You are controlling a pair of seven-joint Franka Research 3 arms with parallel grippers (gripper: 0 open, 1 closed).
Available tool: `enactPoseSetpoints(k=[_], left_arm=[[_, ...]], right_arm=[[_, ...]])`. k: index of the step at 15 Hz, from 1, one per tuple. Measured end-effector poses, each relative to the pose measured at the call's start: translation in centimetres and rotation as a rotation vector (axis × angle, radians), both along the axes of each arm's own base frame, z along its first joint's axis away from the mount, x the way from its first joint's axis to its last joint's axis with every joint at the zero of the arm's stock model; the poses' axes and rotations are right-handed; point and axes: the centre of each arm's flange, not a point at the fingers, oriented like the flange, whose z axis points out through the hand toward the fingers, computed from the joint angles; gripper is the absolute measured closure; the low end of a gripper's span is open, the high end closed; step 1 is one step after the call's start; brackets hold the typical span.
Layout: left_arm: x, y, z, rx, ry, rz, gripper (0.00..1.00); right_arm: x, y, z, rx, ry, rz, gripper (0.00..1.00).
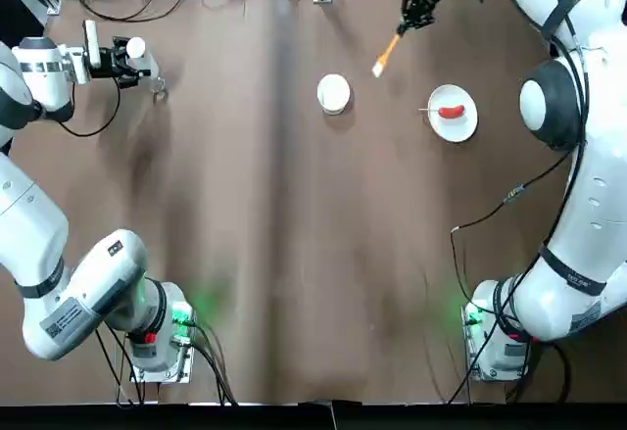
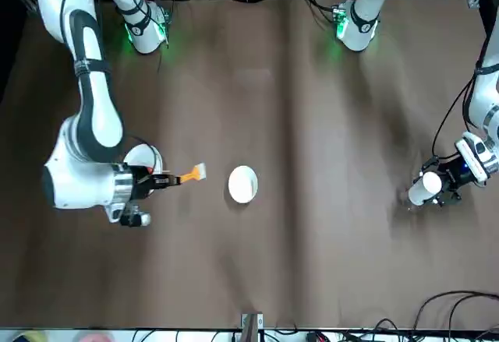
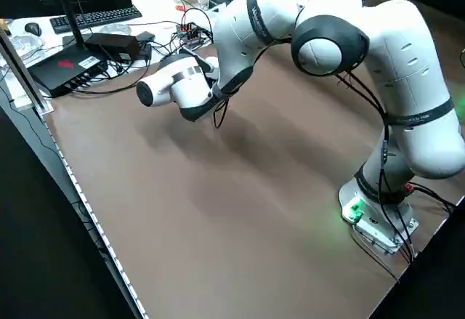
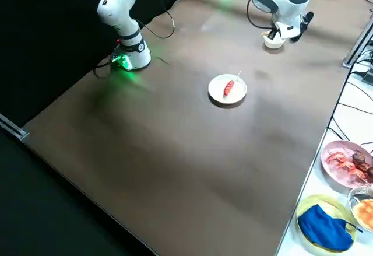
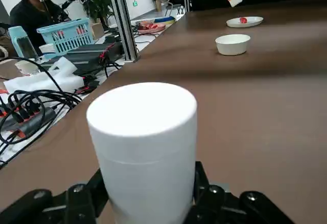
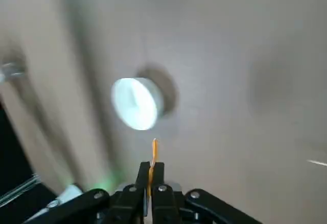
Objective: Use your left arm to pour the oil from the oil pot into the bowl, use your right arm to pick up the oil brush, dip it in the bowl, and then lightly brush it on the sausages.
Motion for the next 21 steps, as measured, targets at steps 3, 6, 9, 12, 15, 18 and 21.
enactPoseSetpoints(k=[3,6,9,12,15,18,21], left_arm=[[-0.5,0.2,-1.0,-0.011,0.016,0.007,0.34],[-0.8,0.2,-2.2,-0.025,0.030,0.012,0.34],[-0.8,0.2,-2.2,-0.027,0.031,0.014,0.34],[-0.8,0.2,-2.1,-0.027,0.031,0.014,0.30],[-0.8,0.2,-2.1,-0.027,0.030,0.014,0.14],[-0.7,0.3,-1.8,-0.025,0.030,0.016,0.00],[-0.7,1.7,-0.6,-0.001,0.022,0.030,0.00]], right_arm=[[0.2,-3.4,-0.6,-0.136,-0.004,0.020,0.96],[0.2,-6.2,-1.5,-0.244,0.003,0.041,0.96],[-0.2,-8.5,-2.9,-0.290,0.028,0.047,0.96],[-0.5,-10.3,-4.6,-0.300,0.058,0.042,0.96],[-0.5,-11.7,-6.0,-0.306,0.071,0.049,0.96],[-0.7,-13.5,-6.9,-0.301,0.078,0.057,0.96],[-0.8,-14.6,-7.7,-0.316,0.089,0.062,0.96]])
